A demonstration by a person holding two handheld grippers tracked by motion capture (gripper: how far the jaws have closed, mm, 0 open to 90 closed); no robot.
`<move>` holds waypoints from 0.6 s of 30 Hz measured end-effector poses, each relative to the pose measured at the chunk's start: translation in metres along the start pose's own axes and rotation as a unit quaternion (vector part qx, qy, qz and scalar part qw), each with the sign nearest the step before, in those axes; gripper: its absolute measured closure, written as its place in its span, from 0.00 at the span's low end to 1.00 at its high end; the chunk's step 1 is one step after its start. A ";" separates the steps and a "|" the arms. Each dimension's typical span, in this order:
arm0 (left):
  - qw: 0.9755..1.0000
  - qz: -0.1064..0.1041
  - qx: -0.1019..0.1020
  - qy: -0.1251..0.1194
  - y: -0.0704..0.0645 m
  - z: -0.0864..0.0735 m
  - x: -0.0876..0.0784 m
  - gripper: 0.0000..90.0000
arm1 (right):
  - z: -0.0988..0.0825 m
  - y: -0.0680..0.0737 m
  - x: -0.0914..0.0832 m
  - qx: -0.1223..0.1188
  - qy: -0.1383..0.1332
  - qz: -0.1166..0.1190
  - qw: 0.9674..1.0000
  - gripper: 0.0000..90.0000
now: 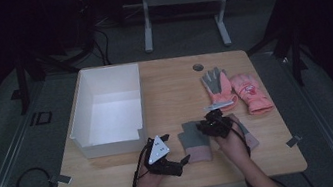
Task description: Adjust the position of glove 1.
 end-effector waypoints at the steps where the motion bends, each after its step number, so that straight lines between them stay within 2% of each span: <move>1: 1.000 0.001 0.000 0.000 0.000 0.000 0.000 0.00 | 0.002 -0.005 -0.007 -0.008 -0.003 0.002 1.000 0.81; 4: 1.000 0.002 0.001 0.000 0.000 0.000 0.000 0.00 | 0.006 -0.021 -0.029 -0.030 -0.016 0.010 0.999 0.80; 8: 1.000 0.002 -0.001 0.000 0.000 0.000 0.000 0.00 | 0.004 -0.045 -0.054 -0.055 -0.021 0.007 0.998 0.80; 9: 1.000 0.003 -0.001 0.000 0.000 0.000 0.000 0.00 | 0.002 -0.051 -0.059 -0.058 -0.019 0.004 0.998 0.80; 10: 1.000 0.003 -0.001 0.000 0.000 0.000 0.000 0.00 | 0.002 -0.051 -0.059 -0.058 -0.019 0.004 0.998 0.80; 12: 1.000 0.003 -0.001 0.001 0.000 0.000 0.000 0.00 | -0.006 -0.064 -0.071 -0.072 -0.012 0.000 0.997 0.78; 16: 1.000 0.003 -0.001 0.000 0.000 0.000 0.000 0.00 | -0.016 -0.074 -0.079 -0.088 -0.005 0.001 0.996 0.76; 18: 1.000 0.004 -0.002 0.000 0.000 0.000 0.000 0.00 | -0.027 -0.083 -0.083 -0.098 0.014 -0.004 0.995 0.73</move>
Point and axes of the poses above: each handheld gripper's, and its own axes: x roughly forward along the jaws, z roughly out of its top, y roughly to its left, the point moved 7 cm from there along x, roughly forward along the jaws, and after that the axes turned 7 degrees about z, right-handed, at the moved point
